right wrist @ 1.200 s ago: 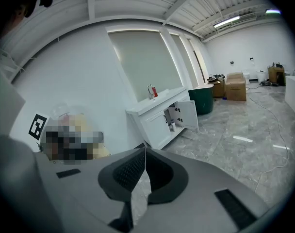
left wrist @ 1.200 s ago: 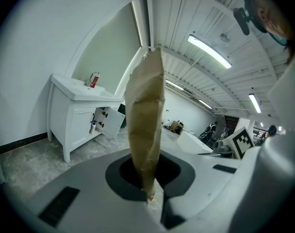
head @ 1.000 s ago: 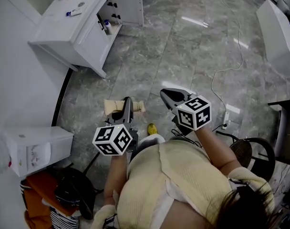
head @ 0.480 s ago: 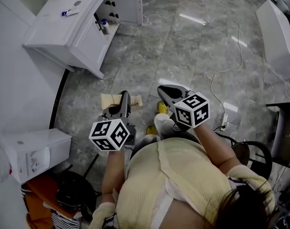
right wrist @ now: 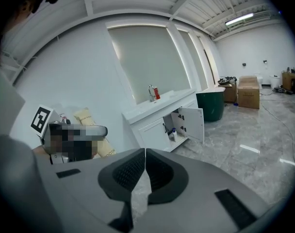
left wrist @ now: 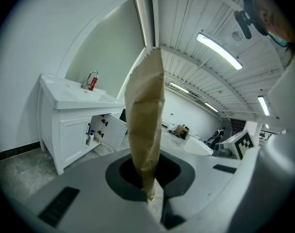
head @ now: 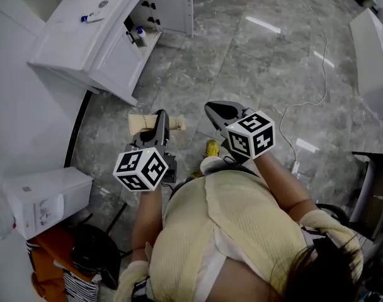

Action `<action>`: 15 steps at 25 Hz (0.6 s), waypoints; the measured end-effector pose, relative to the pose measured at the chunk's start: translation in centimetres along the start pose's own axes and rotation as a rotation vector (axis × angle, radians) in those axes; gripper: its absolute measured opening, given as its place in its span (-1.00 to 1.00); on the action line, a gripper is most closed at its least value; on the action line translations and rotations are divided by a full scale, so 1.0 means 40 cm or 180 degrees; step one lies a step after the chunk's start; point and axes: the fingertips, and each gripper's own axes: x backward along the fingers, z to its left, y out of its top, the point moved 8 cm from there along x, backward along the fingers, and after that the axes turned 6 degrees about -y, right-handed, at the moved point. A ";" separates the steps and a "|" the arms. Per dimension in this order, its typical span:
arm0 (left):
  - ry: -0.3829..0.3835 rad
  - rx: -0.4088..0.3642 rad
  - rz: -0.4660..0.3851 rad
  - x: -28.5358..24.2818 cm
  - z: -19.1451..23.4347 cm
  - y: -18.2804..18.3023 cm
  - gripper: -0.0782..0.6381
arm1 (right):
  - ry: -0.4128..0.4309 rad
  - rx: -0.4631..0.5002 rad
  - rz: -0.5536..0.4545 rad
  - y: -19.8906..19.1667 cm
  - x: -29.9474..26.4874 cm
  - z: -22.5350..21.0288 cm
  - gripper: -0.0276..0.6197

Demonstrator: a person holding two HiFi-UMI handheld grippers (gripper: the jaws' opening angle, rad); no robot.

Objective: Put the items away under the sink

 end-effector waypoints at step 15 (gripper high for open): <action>0.0362 0.0073 -0.0010 -0.194 0.046 0.052 -0.67 | 0.0144 -0.0016 0.0129 0.089 -0.126 -0.225 -0.83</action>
